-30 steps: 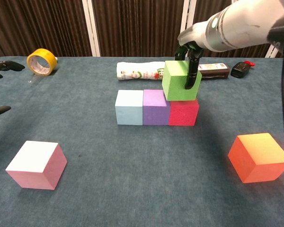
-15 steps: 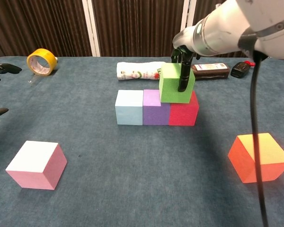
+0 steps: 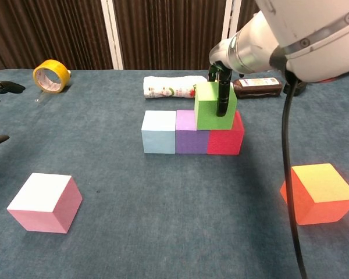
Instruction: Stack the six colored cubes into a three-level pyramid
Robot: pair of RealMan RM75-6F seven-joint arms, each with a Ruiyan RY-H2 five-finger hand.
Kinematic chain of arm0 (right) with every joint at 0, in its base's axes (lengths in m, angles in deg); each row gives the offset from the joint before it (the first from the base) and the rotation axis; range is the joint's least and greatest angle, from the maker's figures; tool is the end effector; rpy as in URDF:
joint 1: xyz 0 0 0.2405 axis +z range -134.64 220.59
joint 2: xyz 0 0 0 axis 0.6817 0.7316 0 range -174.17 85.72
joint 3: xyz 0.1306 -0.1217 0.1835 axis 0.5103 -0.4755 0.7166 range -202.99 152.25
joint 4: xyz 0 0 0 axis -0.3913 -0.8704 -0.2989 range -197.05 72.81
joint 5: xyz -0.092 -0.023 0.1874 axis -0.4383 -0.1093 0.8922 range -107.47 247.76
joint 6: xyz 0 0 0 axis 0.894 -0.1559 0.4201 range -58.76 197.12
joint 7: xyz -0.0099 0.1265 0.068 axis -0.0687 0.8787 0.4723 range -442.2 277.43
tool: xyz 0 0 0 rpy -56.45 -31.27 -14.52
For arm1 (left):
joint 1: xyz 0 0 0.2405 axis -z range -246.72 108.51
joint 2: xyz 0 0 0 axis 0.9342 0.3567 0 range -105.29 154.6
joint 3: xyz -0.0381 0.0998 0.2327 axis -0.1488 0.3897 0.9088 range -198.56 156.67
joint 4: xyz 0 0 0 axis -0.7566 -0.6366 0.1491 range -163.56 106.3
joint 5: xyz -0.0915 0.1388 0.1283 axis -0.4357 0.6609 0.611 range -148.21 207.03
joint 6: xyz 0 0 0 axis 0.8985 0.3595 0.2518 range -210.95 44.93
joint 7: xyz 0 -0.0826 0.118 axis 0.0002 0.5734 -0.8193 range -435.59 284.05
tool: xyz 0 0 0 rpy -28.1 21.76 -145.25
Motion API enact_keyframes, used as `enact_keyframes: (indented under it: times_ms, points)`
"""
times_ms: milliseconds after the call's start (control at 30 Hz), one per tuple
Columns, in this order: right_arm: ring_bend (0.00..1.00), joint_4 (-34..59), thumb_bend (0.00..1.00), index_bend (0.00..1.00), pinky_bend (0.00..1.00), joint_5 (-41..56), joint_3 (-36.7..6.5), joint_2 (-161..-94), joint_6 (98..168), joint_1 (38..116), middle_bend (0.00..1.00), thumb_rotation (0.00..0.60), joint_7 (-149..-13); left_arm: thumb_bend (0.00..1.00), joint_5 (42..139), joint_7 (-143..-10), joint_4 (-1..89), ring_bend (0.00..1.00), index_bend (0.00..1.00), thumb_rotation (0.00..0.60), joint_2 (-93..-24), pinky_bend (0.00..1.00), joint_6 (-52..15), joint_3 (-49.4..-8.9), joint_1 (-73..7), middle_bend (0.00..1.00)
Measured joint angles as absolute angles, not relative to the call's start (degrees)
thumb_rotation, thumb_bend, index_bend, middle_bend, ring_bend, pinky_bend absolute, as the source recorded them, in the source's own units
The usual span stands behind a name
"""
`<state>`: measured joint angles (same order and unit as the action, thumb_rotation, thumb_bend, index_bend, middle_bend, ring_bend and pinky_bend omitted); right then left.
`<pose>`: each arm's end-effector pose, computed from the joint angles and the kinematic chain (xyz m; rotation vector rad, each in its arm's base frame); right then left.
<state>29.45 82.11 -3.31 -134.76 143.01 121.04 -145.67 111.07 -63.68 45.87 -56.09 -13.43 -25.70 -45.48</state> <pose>-0.0118 -0.3881 -0.0090 1.6496 -1.0662 0.3827 -0.2844 0.2919 0.0653 -1.5514 -1.0766 -1.0748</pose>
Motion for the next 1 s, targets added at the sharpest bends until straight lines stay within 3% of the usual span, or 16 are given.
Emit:
enact_keyframes:
  times_ms: [1000]
  points:
    - [0.13, 27.91, 0.36, 0.59, 0.25, 80.66, 1.44, -137.73, 145.74, 118.99, 0.26, 0.600, -149.99, 0.33, 111.59, -61.57, 44.14, 0.02, 0.09, 0.600, -56.79, 0.13, -13.59, -25.74, -45.79, 0.06]
